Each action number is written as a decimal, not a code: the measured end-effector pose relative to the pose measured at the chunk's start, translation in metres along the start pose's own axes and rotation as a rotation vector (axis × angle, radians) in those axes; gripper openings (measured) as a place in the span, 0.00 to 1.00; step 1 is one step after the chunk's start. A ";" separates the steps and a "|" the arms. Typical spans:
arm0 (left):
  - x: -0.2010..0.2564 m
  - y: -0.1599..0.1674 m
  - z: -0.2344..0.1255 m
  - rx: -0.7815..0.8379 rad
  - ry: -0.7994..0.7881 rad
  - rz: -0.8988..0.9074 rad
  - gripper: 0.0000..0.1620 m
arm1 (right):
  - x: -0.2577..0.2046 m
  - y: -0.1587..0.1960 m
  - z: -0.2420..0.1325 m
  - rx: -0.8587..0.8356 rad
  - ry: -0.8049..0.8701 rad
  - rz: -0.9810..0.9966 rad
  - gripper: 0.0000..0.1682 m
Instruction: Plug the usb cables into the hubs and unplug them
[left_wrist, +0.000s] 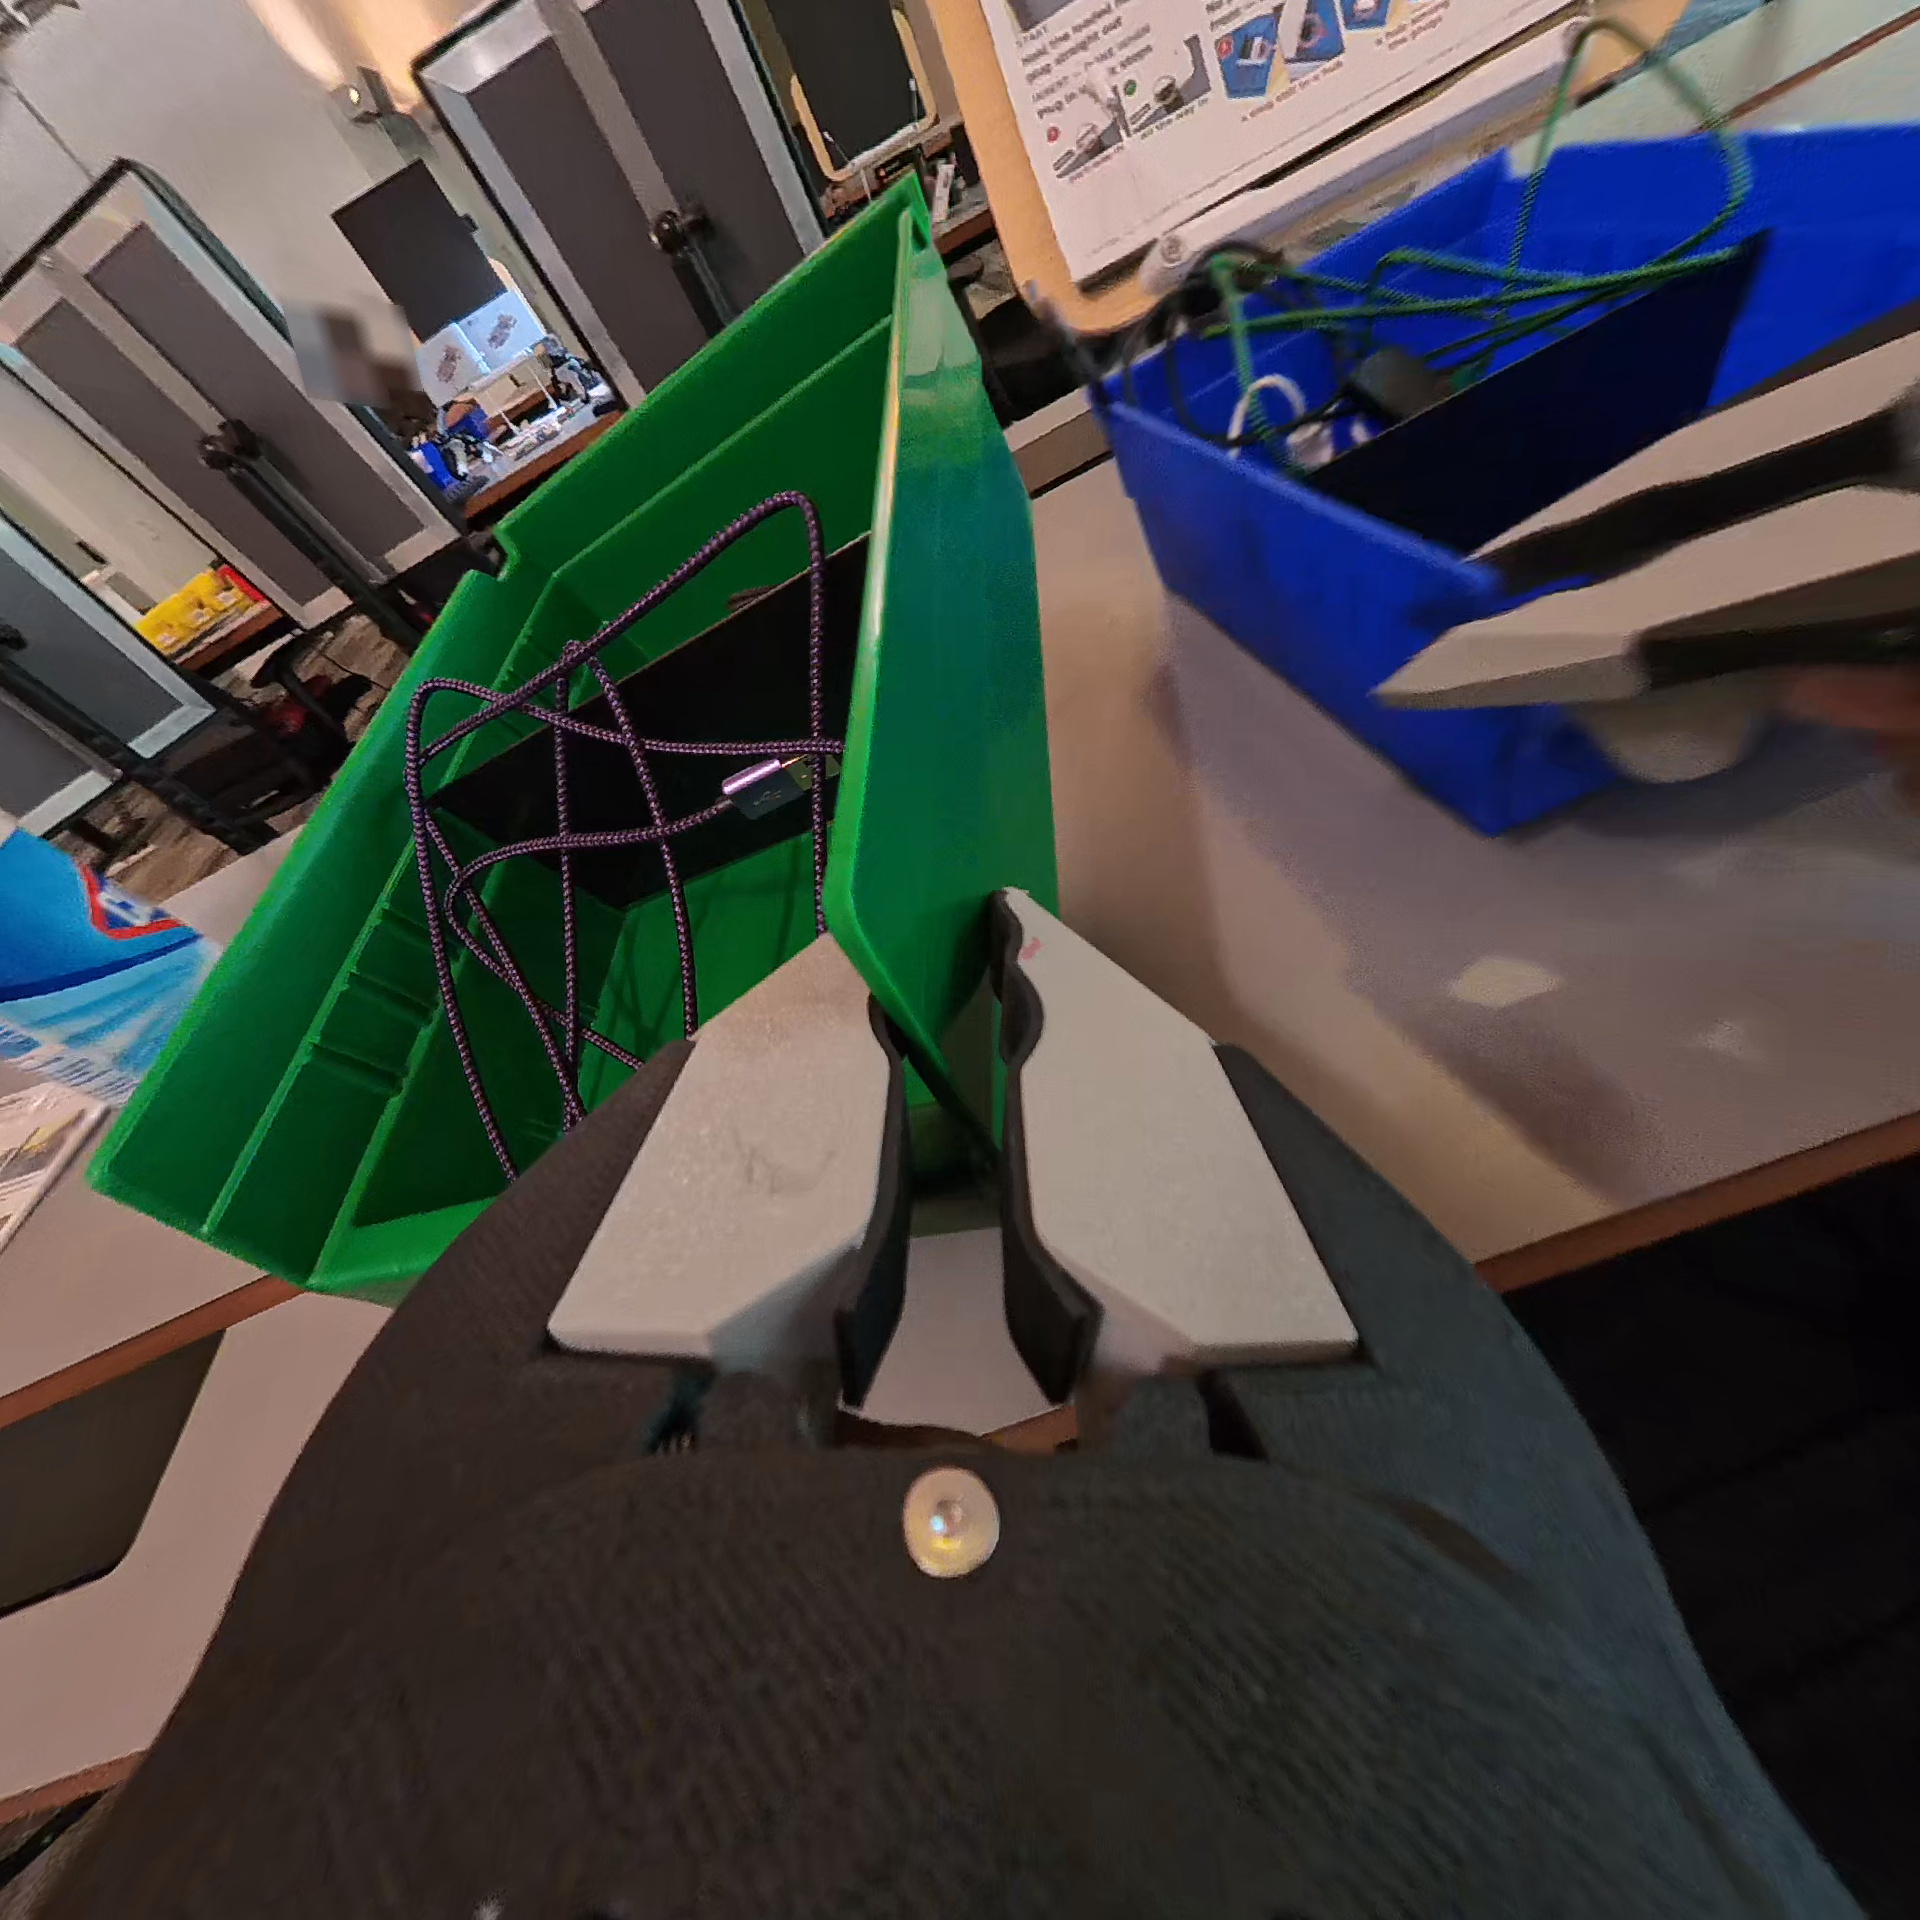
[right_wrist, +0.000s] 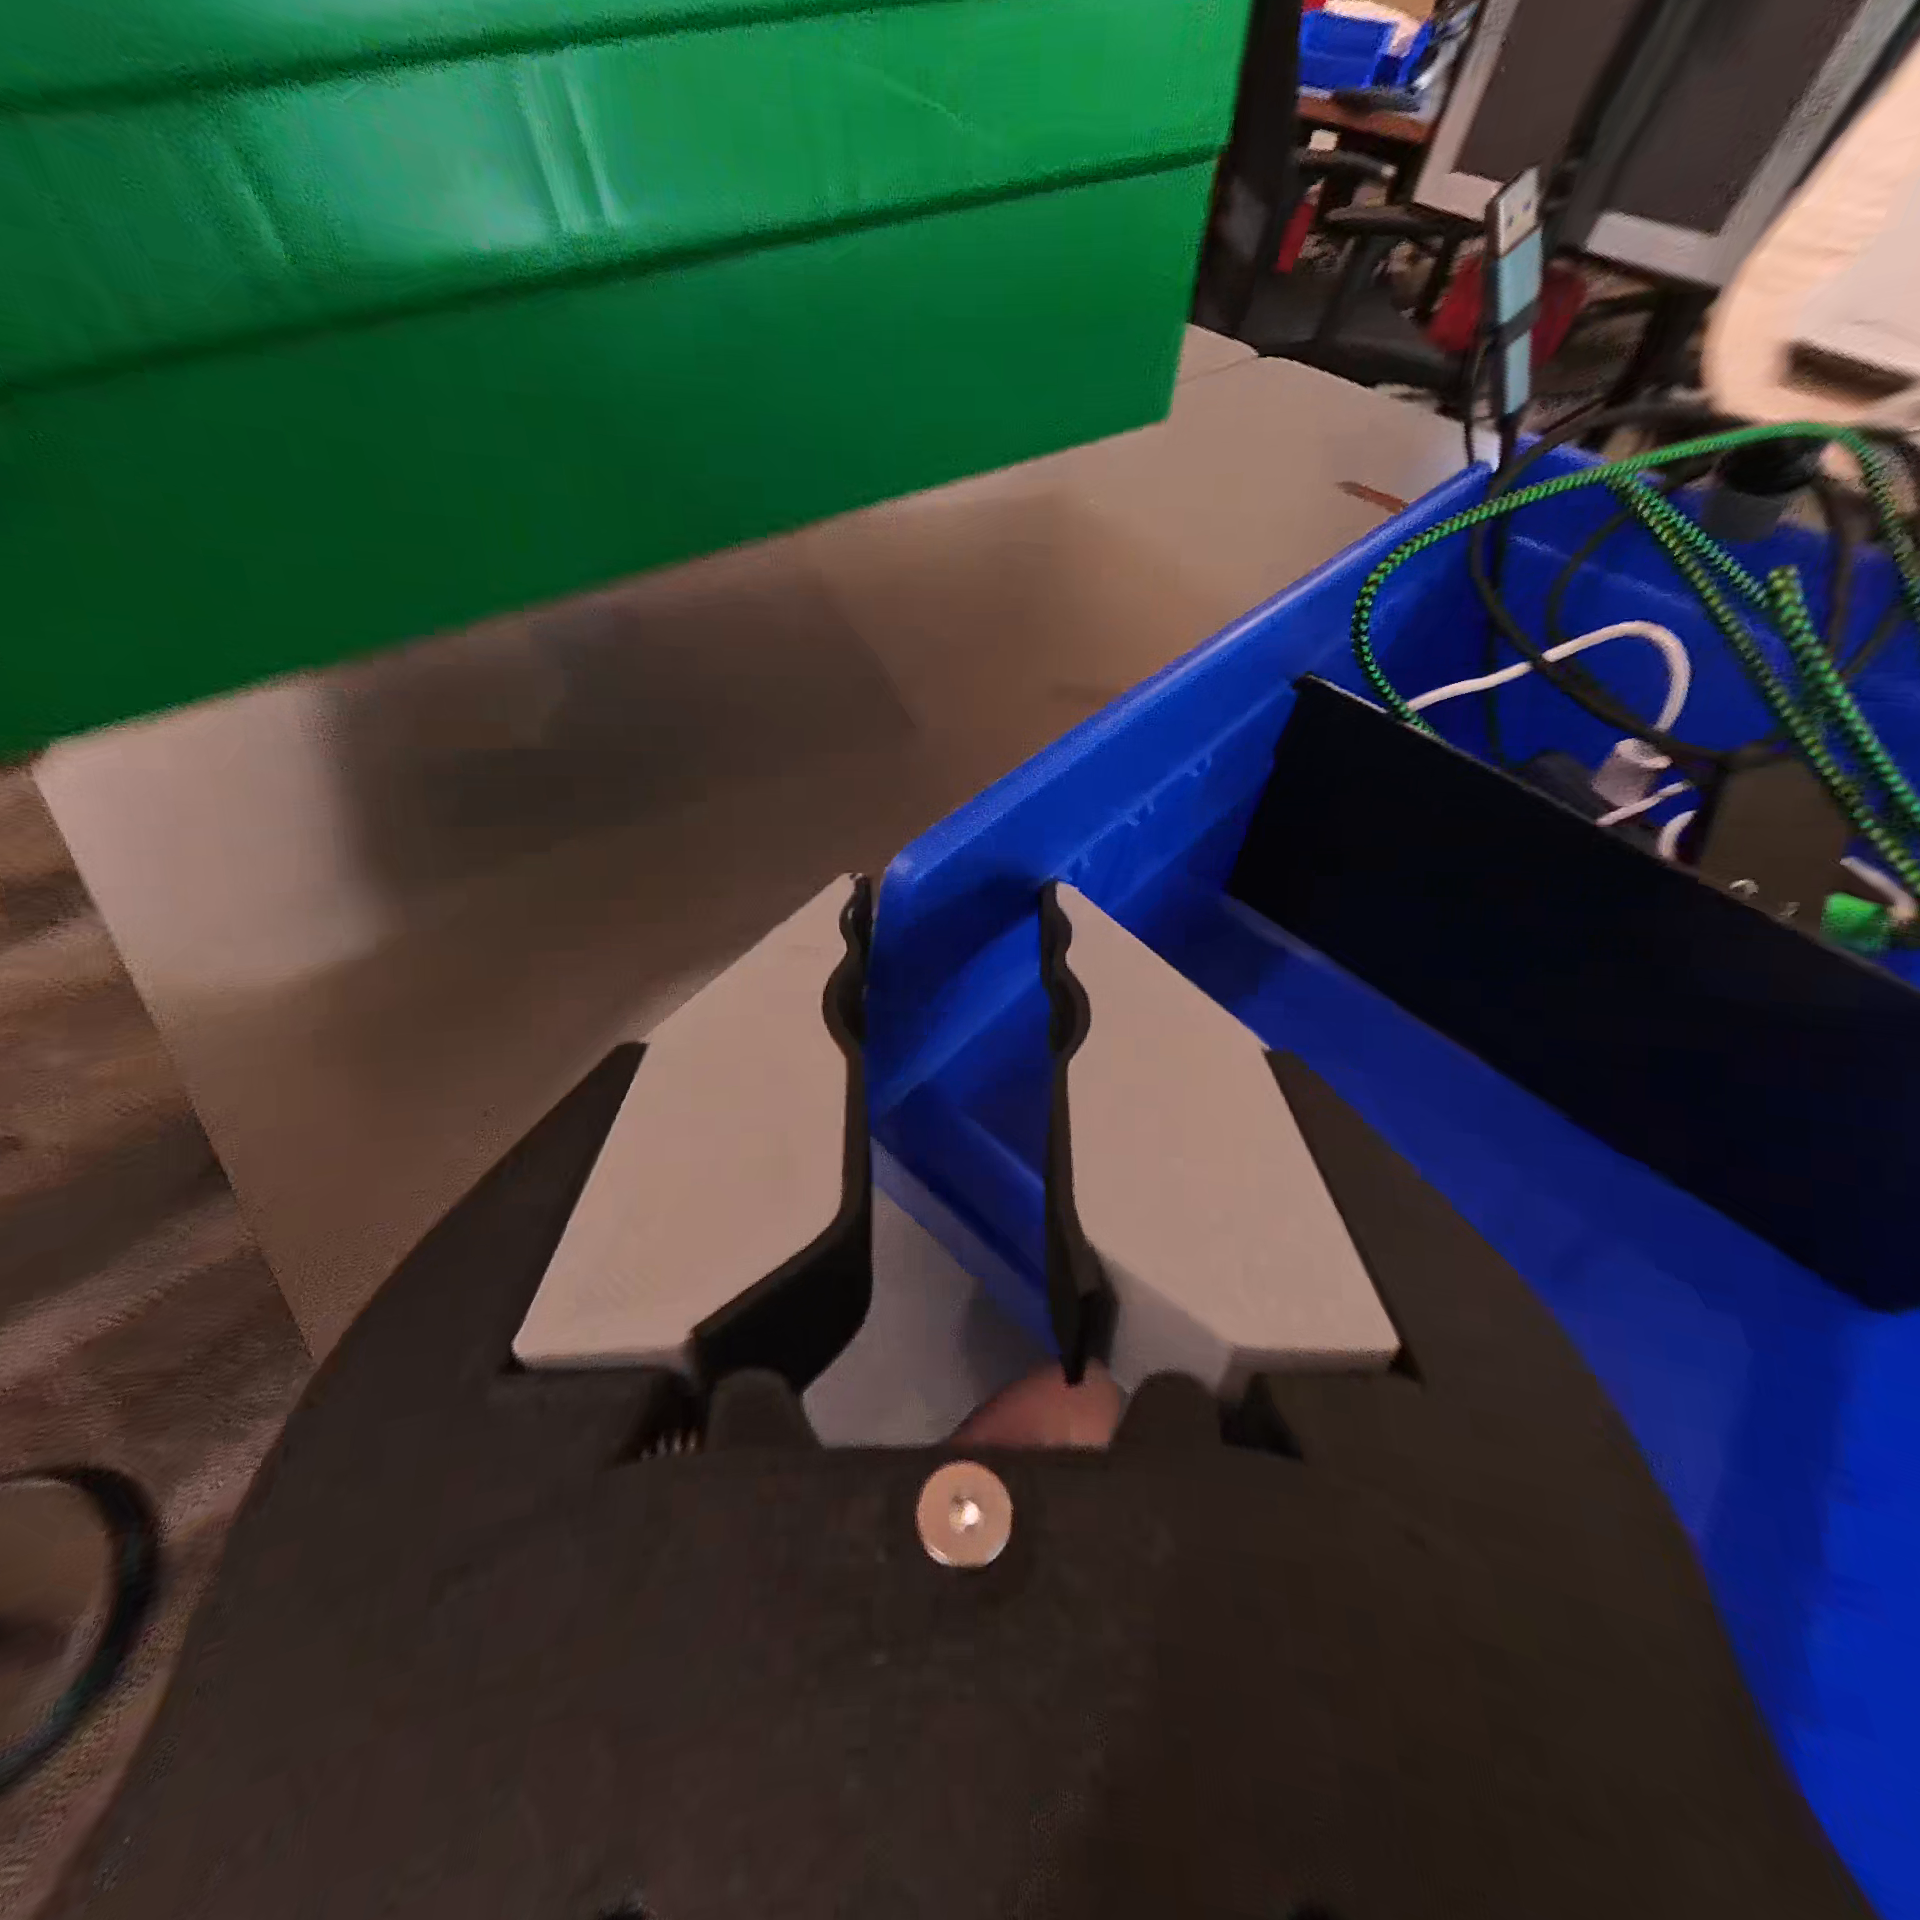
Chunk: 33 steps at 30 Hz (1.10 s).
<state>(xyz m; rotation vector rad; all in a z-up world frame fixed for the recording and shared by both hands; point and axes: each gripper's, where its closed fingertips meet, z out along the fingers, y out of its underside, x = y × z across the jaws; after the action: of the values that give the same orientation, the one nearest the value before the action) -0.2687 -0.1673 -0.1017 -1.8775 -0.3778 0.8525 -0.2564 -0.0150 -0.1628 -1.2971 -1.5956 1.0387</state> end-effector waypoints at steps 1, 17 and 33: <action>-0.004 0.000 -0.002 0.000 -0.011 -0.005 0.04 | -0.012 -0.009 0.015 0.009 -0.028 0.038 0.18; -0.043 0.020 -0.025 -0.023 -0.115 -0.044 0.04 | 0.091 -0.052 -0.067 0.289 -0.221 -0.012 0.00; -0.020 0.000 -0.019 0.021 -0.047 -0.033 0.05 | 0.135 0.052 0.050 -0.218 -0.183 -0.252 0.00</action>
<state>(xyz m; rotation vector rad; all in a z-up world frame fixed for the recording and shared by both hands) -0.2692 -0.1916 -0.0894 -1.8298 -0.4269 0.8766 -0.3060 0.1195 -0.2162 -1.1268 -1.9995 0.8643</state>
